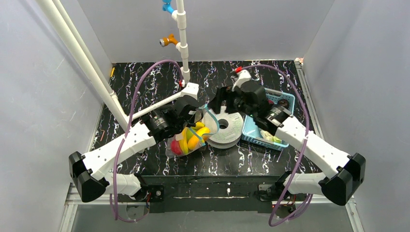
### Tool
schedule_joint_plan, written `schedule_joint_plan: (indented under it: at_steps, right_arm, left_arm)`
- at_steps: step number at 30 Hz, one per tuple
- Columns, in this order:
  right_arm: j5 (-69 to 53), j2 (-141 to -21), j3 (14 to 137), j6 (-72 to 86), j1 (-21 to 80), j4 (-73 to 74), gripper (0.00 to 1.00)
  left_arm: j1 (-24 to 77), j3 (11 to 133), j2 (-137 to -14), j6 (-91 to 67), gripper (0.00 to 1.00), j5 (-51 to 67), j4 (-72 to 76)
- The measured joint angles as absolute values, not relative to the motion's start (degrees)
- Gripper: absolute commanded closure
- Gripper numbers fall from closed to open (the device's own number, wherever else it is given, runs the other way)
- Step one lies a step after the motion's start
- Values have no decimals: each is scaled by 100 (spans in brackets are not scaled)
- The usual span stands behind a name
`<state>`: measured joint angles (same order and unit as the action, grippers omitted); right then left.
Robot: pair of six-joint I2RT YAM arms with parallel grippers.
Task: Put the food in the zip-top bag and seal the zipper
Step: Pick up the fake vegetable from the bin.
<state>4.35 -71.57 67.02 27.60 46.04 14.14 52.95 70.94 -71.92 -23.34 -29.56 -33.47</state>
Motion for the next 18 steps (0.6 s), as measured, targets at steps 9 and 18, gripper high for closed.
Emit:
schedule_joint_plan:
  at_steps: [9, 18]
  right_arm:
    - [597, -6429, 6019, 3139, 2498, 1837, 2]
    - [-89, -7329, 6005, 3660, 819, 2132, 2]
  left_arm:
    - [5295, 7094, -7192, -2210, 100, -2926, -3341]
    - [5295, 7094, -7192, -1862, 100, -2717, -3301]
